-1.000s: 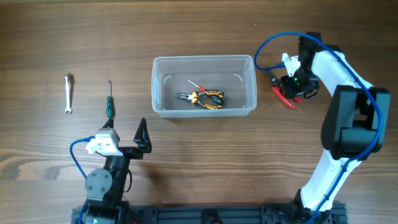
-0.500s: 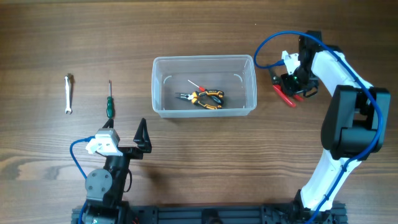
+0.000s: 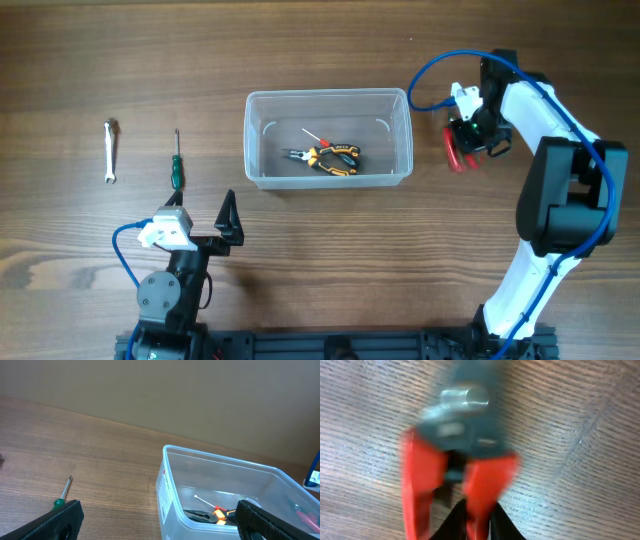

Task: Pack container
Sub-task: 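Lift the shears and carry them over the clear container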

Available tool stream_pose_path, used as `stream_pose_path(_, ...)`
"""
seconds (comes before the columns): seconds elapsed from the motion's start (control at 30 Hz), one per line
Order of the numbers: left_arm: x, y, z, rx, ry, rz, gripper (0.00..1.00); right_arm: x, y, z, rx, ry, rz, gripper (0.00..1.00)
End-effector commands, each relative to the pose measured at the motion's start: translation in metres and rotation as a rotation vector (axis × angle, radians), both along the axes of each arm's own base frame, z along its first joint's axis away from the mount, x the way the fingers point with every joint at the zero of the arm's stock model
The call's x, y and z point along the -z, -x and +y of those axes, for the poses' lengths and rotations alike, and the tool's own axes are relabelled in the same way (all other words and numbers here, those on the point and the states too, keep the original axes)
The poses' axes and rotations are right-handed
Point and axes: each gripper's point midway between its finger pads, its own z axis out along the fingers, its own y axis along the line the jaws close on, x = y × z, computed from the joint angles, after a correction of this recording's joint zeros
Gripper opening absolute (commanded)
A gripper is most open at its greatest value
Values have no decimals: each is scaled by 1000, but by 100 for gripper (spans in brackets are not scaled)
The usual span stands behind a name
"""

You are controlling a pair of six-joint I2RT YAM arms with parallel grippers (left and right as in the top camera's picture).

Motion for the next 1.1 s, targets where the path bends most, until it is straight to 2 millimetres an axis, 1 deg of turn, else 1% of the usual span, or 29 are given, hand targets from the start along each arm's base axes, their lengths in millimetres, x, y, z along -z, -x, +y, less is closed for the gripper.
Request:
stream_pose_path(0.0, 1, 0, 3, -16, -21, -6, 100, 20, 9, 11, -4, -47, 59, 15)
stream_pose_path(0.33, 1, 0, 3, -16, -21, -6, 100, 19, 9, 12, 31, -48, 61, 15)
stream_pose_path(0.5, 1, 0, 3, -16, -21, -6, 100, 10, 1, 11, 55, -49, 47, 12)
stream_pose_path(0.53, 1, 0, 3, -16, -21, -6, 100, 4, -4, 11, 54, -53, 37, 10)
stream_pose_path(0.6, 1, 0, 3, -16, -21, -6, 100, -5, -12, 13, 54, -63, 18, 9)
stream_pose_path(0.67, 1, 0, 3, -16, -21, -6, 100, -20, -25, 15, 56, -81, -17, 8)
stream_pose_path(0.73, 1, 0, 3, -16, -21, -6, 100, -33, -37, 15, 69, -81, -47, 4)
stream_pose_path(0.9, 1, 0, 3, -16, -21, -6, 100, -73, -59, 15, 62, -82, -115, 4)
stream_pose_path(1.0, 1, 0, 3, -16, -21, -6, 100, -106, -68, 21, 46, -83, -158, 4)
stream_pose_path(1.07, 1, 0, 3, -16, -21, -6, 100, -129, -71, 32, 23, -101, -188, 4)
